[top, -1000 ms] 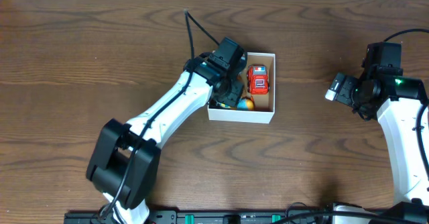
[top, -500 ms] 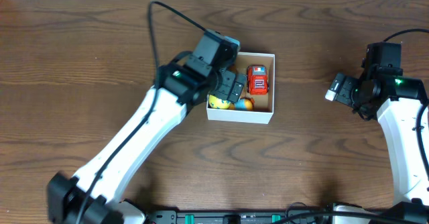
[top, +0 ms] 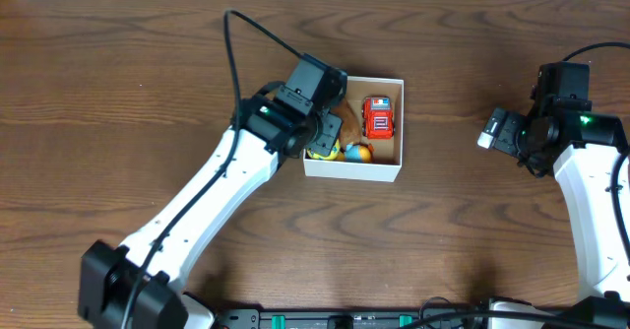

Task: Pack container
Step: 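Lift the yellow letter ball with the left gripper toward the box, then lower the yellow ball into the box and open the left gripper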

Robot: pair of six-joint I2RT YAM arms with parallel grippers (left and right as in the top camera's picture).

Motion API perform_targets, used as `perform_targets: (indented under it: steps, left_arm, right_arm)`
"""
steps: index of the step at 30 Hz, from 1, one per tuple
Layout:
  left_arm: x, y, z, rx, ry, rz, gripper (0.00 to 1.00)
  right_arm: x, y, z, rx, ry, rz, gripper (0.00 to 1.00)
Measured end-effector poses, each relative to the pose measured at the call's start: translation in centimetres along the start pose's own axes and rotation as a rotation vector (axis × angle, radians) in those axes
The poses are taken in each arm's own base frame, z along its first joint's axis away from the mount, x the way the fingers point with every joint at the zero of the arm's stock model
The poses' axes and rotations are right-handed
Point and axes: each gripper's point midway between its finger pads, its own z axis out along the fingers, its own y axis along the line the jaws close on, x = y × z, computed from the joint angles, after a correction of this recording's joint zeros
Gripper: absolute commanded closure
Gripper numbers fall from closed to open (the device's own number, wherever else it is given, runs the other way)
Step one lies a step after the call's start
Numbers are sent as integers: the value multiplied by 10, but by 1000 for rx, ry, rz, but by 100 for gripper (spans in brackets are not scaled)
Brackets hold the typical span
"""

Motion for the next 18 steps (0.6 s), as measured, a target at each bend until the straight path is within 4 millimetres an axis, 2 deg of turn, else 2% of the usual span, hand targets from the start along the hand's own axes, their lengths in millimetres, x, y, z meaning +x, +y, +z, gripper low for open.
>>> perform_targets:
  steps: [11,14,18]
  left_arm:
    - [37,3,64,-20,203,0,77]
    - [45,3,73,-19,246,-3,77]
    - [47,2,74,-14,261,-4,77]
  right_arm:
    - [0,0,0,0,0,0,1]
    - [0,0,0,0,1,0,1]
    - [0,0,0,0,1,0,1]
